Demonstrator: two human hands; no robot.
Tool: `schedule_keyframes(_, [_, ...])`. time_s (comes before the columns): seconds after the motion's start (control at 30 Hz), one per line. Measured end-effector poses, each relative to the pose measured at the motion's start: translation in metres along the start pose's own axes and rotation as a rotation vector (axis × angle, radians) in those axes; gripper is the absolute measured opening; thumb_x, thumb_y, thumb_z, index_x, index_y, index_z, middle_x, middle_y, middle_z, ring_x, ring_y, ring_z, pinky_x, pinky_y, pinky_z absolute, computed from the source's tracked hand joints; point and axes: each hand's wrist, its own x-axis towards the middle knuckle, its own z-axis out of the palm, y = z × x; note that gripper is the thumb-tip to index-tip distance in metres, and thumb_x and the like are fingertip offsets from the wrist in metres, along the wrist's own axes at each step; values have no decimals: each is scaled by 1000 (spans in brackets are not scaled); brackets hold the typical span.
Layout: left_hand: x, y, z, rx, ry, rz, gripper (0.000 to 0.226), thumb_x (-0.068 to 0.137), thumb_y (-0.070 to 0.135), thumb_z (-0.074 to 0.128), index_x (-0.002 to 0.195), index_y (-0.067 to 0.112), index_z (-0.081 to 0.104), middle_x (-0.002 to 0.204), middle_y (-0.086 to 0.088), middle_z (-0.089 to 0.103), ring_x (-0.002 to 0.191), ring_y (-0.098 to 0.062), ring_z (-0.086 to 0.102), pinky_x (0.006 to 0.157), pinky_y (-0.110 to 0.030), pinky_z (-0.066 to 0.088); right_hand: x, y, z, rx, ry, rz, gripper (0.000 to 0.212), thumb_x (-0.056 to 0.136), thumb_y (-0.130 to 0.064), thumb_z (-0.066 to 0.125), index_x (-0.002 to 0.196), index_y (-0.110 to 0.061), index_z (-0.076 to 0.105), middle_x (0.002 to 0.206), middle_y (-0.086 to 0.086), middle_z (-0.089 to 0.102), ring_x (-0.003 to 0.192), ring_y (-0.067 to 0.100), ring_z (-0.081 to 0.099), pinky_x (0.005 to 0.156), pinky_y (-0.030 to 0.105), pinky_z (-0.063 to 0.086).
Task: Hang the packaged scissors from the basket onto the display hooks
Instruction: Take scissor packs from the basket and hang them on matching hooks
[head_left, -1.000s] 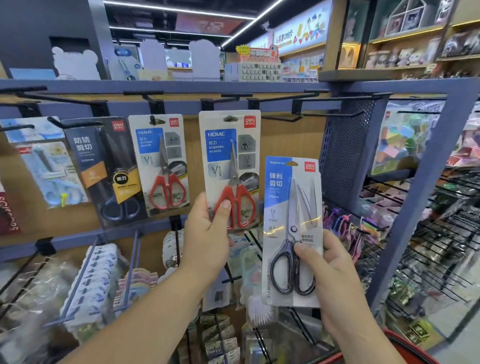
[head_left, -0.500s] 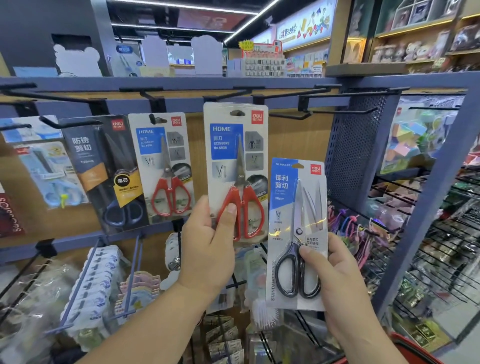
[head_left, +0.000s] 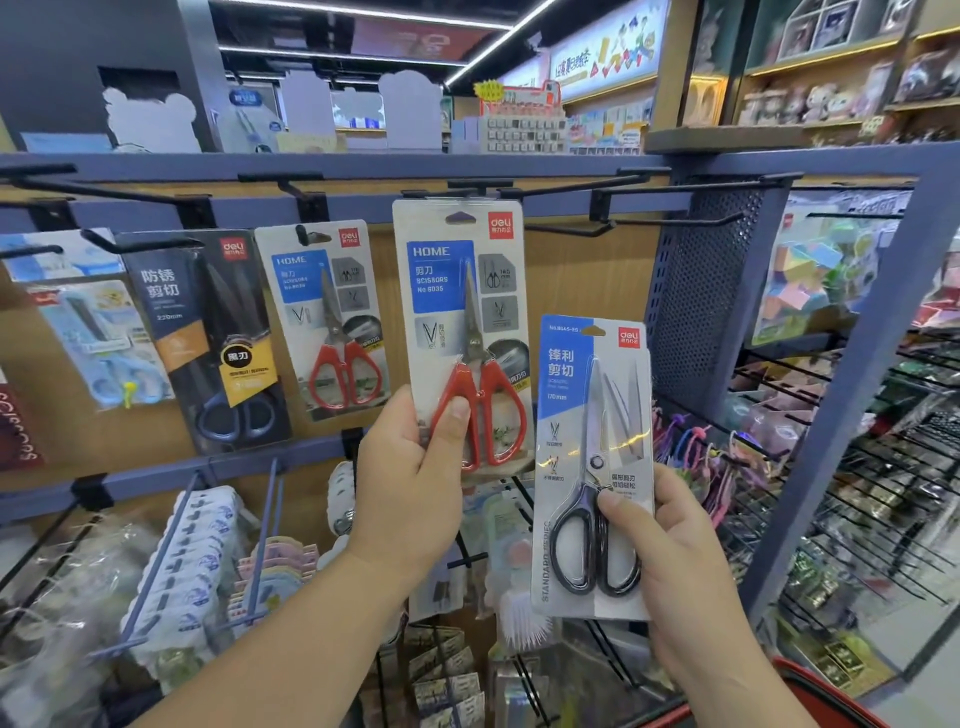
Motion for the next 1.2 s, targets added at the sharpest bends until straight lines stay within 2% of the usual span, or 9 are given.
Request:
schedule_keyframes(0.17, [-2, 0, 0, -29, -21, -42, 17, 103, 39, 61, 117, 32, 68, 110, 0, 80, 106, -22, 77, 92, -58, 61, -2, -1, 0, -1, 2, -7, 23, 97, -2, 61, 114, -16, 68, 105, 5, 81, 96, 25, 78, 84, 40, 55])
schedule_keyframes(0.33, [-3, -1, -2, -21, -13, -46, 16, 103, 35, 60, 117, 33, 67, 112, 2, 80, 108, -21, 76, 93, -52, 61, -3, -1, 0, 1, -5, -19, 24, 97, -2, 62, 116, -15, 68, 105, 5, 81, 92, 21, 78, 81, 38, 54])
schedule_keyframes(0.53, [9, -12, -3, 37, 32, -119, 15, 108, 24, 56, 109, 34, 67, 105, 2, 80, 102, -21, 76, 83, -43, 61, -4, 1, 1, -3, -22, -21, 26, 97, -2, 62, 119, -16, 67, 108, 4, 80, 98, 24, 77, 84, 39, 55])
schedule_keyframes(0.63, [29, -22, -3, 84, 63, -184, 13, 110, 28, 54, 108, 34, 65, 102, 1, 79, 98, -23, 77, 70, -41, 62, -2, 3, 1, -13, -37, -21, 25, 98, -3, 62, 119, -15, 67, 109, 5, 80, 100, 25, 77, 88, 42, 56])
schedule_keyframes(0.73, [54, -32, -2, 122, 90, -255, 13, 111, 29, 53, 104, 35, 63, 105, 2, 78, 99, -19, 76, 78, -46, 65, 1, 4, 2, -26, -57, -21, 24, 98, -3, 62, 119, -15, 66, 108, 4, 80, 99, 23, 77, 83, 37, 56])
schedule_keyframes(0.87, [90, -41, -3, 130, 143, -355, 11, 111, 27, 52, 106, 31, 61, 105, 2, 75, 98, -20, 75, 67, -37, 63, 9, 6, 5, -50, -90, -31, 26, 98, -5, 64, 121, -17, 66, 111, 4, 80, 104, 24, 76, 88, 40, 57])
schedule_keyframes(1.07, [110, -51, 1, 170, 194, -437, 15, 109, 31, 57, 95, 29, 61, 96, 4, 70, 90, -17, 68, 86, -49, 62, 19, 10, 9, -117, -125, -63, 29, 98, -14, 68, 126, -20, 65, 116, 3, 78, 108, 23, 74, 98, 49, 57])
schedule_keyframes(1.13, [104, -54, 1, 197, 214, -461, 13, 107, 35, 60, 96, 28, 63, 102, 2, 71, 97, -20, 68, 93, -50, 60, 19, 10, 10, -106, -137, -66, 30, 97, -16, 68, 127, -19, 65, 117, 3, 78, 110, 24, 74, 99, 51, 57])
schedule_keyframes(1.2, [91, -53, 1, 203, 236, -474, 20, 103, 40, 64, 111, 23, 65, 116, -2, 71, 112, -27, 66, 98, -46, 55, 19, 10, 11, -102, -146, -69, 31, 95, -19, 69, 126, -18, 65, 117, 4, 78, 109, 25, 74, 98, 51, 58])
